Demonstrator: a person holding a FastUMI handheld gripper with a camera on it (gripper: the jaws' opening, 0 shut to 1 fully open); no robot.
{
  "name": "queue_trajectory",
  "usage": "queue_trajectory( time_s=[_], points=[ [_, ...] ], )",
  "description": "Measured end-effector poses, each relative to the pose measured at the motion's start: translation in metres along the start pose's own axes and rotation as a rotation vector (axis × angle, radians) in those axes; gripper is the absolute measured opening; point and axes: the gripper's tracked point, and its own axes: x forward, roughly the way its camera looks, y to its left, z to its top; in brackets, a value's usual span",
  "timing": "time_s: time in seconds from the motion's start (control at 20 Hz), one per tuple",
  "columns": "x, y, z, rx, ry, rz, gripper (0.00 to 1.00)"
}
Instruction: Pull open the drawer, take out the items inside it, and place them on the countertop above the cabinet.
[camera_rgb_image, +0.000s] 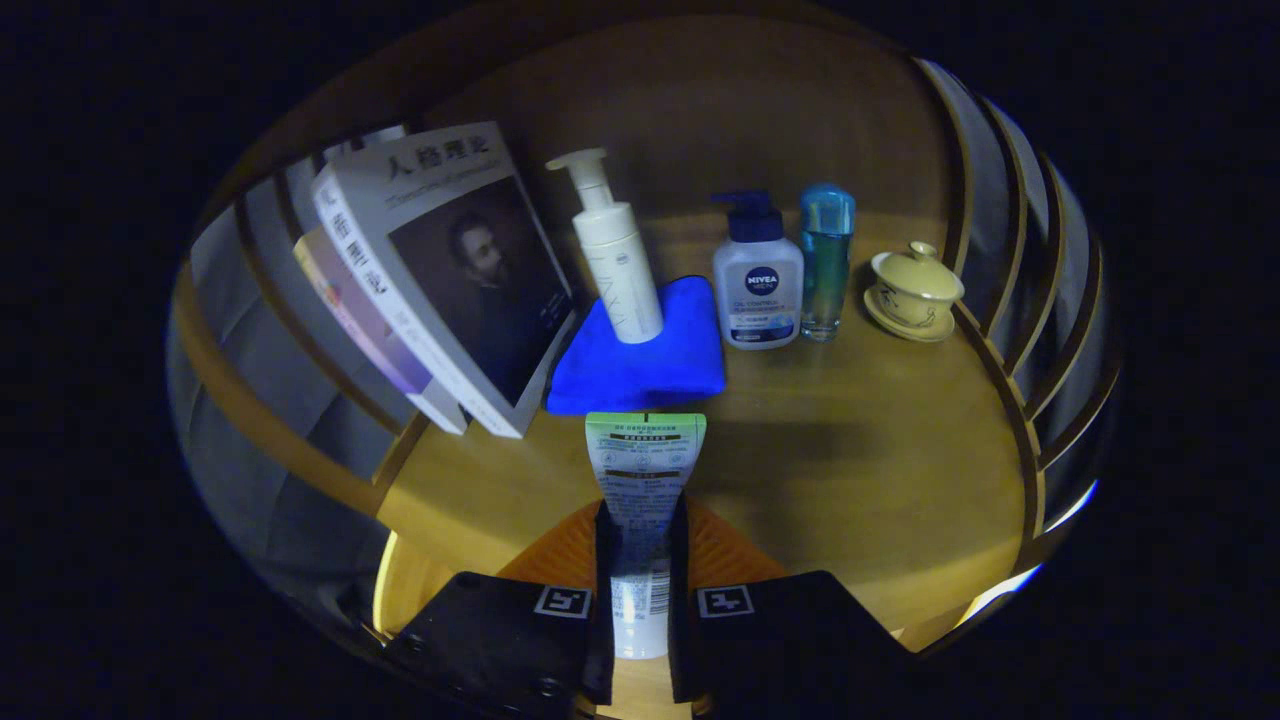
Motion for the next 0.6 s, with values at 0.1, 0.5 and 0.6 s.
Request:
queue_trajectory(
  time_s=[0.1,0.5,0.6],
  points=[
    [0.006,-0.004,0.003,0.04,0.002,-0.008,0.3],
    [0.009,-0.01,0.002,0.044,-0.059,-0.062,0.48],
    [-0.001,-0.005,0.002,0.049,-0.089,-0.05,0.66]
  ],
)
